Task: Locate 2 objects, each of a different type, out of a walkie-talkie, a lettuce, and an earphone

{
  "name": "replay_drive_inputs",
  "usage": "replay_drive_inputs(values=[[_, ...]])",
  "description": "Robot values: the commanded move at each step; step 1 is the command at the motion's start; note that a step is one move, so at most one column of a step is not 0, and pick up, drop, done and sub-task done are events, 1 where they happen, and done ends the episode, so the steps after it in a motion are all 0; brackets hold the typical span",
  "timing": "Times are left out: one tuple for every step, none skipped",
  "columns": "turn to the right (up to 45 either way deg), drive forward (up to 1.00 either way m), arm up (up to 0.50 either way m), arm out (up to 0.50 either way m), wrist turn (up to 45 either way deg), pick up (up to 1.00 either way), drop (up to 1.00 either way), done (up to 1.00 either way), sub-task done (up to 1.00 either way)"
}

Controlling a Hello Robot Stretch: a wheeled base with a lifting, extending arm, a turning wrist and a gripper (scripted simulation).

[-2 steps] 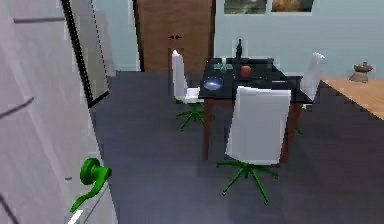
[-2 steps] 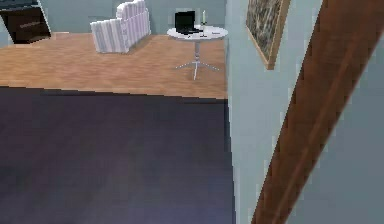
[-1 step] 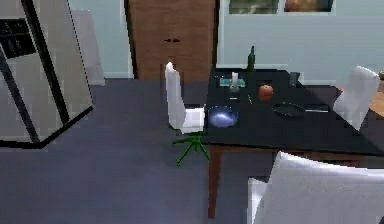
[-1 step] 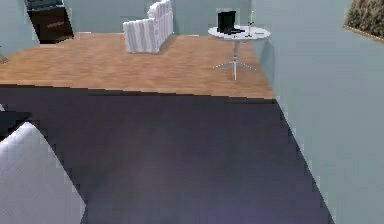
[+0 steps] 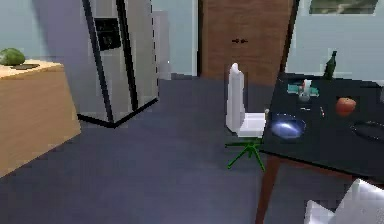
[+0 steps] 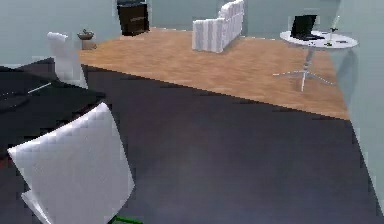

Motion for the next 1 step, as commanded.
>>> replay_drive_inputs(values=[[0.0, 1.00, 0.00, 0.00, 0.0, 0.00, 0.00, 0.00, 0.00]])
